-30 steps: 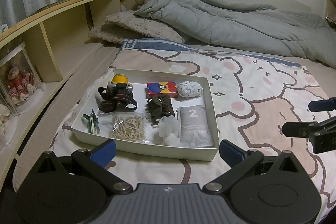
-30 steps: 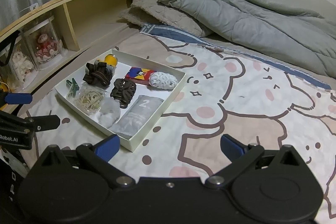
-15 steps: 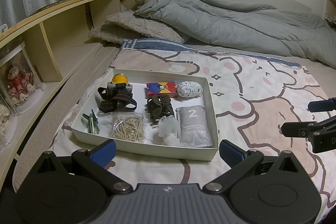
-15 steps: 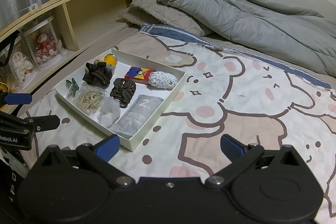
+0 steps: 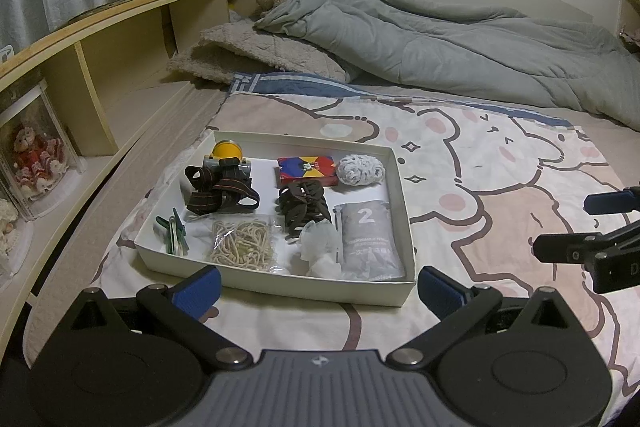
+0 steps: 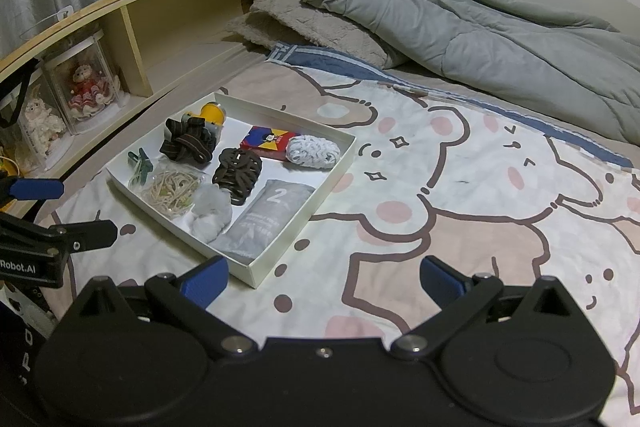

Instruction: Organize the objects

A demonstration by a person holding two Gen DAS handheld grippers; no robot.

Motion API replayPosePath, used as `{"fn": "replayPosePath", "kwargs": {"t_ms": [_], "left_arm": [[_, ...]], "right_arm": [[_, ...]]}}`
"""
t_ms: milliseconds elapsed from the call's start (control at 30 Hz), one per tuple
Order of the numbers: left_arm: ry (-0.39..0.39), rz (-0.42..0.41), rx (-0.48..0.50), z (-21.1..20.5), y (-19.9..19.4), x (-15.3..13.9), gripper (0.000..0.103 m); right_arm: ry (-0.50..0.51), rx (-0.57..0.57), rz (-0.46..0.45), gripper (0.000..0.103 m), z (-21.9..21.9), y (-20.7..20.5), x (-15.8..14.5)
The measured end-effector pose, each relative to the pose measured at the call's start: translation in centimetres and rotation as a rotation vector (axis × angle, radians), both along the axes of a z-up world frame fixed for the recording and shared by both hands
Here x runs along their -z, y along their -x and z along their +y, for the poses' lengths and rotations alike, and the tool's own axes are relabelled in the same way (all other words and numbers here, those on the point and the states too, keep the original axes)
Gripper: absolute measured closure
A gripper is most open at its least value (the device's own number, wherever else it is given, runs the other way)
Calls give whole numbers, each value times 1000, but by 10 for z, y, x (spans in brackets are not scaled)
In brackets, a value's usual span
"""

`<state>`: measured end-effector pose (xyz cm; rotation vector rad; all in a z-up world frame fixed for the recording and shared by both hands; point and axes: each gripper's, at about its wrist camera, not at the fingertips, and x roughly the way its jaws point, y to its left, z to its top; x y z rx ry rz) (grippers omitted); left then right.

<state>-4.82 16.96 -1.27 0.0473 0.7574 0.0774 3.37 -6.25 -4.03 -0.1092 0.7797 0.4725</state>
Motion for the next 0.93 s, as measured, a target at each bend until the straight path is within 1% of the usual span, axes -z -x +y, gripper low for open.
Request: {"fn": "replayPosePath", "kwargs": {"t_ms": [933], "left_arm": [[3, 1, -1, -1, 2, 2, 0]], "right_arm": [[-7, -6, 12, 0, 3, 2, 1]]}}
